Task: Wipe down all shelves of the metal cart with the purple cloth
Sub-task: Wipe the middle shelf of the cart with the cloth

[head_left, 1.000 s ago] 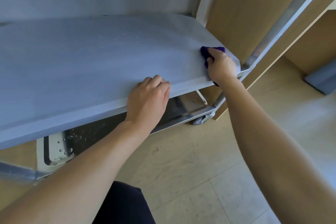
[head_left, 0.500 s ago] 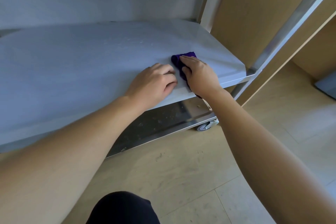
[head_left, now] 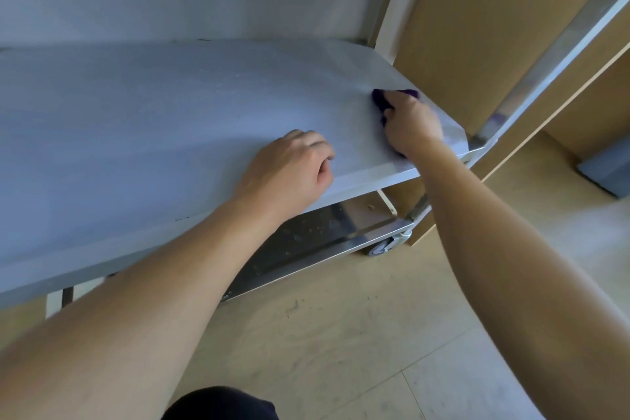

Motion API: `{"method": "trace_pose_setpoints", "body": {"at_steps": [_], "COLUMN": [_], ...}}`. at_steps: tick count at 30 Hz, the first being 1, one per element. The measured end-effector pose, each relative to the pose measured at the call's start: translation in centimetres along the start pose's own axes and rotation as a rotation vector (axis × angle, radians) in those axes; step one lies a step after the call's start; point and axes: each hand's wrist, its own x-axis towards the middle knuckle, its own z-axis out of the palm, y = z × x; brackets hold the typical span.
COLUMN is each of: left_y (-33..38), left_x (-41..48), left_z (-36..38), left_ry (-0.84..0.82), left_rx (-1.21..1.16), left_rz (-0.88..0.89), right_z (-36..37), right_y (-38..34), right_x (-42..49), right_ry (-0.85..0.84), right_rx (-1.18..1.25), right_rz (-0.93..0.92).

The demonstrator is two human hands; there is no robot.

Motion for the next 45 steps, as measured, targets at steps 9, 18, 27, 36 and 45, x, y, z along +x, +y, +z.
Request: {"method": "trace_pose_setpoints", "body": {"at_steps": [9,18,27,36,45], "left_y": [-0.3,0.1,-0.2,-0.2,-0.2], "left_x": [0.1,0.3,0.1,0.4,0.2], "left_z": [-0.2,0.2,0.1,0.3,0.2], "left_ry": [-0.036,-0.033,-0.029,-0.018,-0.029], "left_rx": [0.061,0.080,0.064,0.050,0.061], "left_rz": [-0.103,-0.102,-0.102,-0.118,-0.116], "right_z": [1.4,1.7,1.8,2.8,1.8], "right_y": [-4.1,-3.1,-3.9,-5.3,-2.9], "right_x": [-0.6,2.7,2.0,5.0,4.5], "right_ry": [0.004,0.008,0.011,-0.019,-0.039], "right_rx": [0.104,0.075,0.102,0.133,0.182], "right_rz": [-0.379,-0.069,-0.357,-0.204,-0.387]}}
